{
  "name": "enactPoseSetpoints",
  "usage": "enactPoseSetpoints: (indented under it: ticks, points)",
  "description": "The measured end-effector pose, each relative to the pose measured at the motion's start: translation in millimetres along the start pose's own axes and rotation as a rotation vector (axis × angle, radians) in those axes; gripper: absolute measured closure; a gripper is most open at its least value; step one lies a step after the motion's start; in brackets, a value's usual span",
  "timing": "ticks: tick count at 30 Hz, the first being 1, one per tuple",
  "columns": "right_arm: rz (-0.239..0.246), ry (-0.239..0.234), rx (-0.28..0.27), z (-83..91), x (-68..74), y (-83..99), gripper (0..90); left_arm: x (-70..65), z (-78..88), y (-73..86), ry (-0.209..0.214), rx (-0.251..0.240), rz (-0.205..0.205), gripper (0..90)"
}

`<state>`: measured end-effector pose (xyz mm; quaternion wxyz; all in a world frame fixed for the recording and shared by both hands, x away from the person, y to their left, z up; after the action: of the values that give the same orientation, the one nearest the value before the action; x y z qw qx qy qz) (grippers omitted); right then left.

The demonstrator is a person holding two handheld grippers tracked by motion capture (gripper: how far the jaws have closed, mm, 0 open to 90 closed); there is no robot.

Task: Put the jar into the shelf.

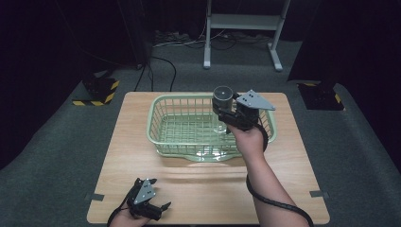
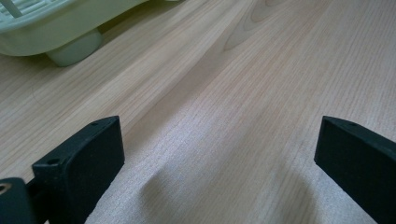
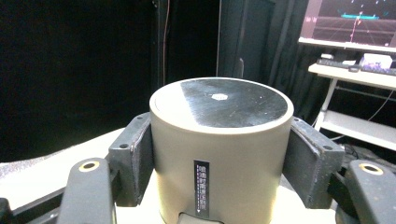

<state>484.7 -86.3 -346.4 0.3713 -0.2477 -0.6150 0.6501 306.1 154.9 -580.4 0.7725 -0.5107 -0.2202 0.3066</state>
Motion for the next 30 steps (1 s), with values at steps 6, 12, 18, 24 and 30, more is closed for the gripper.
enactPoseSetpoints:
  ticks: [6,12,18,24,30]
  points:
    - [0.002,0.002,0.053,-10.4,-1.3,10.5,32.8,0.0,0.1,0.0,0.002,0.0,-0.002,1.9]
    - [0.0,0.018,0.093,-17.3,-4.9,21.0,32.9,-0.3,-0.5,-0.4,-0.001,-0.007,0.011,1.9]
    - [0.001,0.026,0.13,-22.5,-5.9,29.9,32.8,0.3,-0.1,0.2,0.002,0.004,-0.002,1.9]
    - [-0.017,0.03,0.196,-29.0,-6.2,39.3,32.8,0.0,-0.3,0.0,0.003,0.001,0.0,1.9]
    - [-0.007,0.015,0.241,-33.8,-3.9,45.2,32.8,-0.1,-0.2,0.0,0.002,0.001,-0.002,1.9]
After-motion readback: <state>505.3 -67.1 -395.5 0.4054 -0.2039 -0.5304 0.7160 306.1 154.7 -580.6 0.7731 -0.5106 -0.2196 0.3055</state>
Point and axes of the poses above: each handheld gripper's, and its own axes: z roughly backward along the jaws, y roughly out of its underside, x roughly to its left, the point moved 5 cm from there along -z, roughly forward along the jaws, and after that the axes turned 12 degrees about -z, right-handed, at the moved point
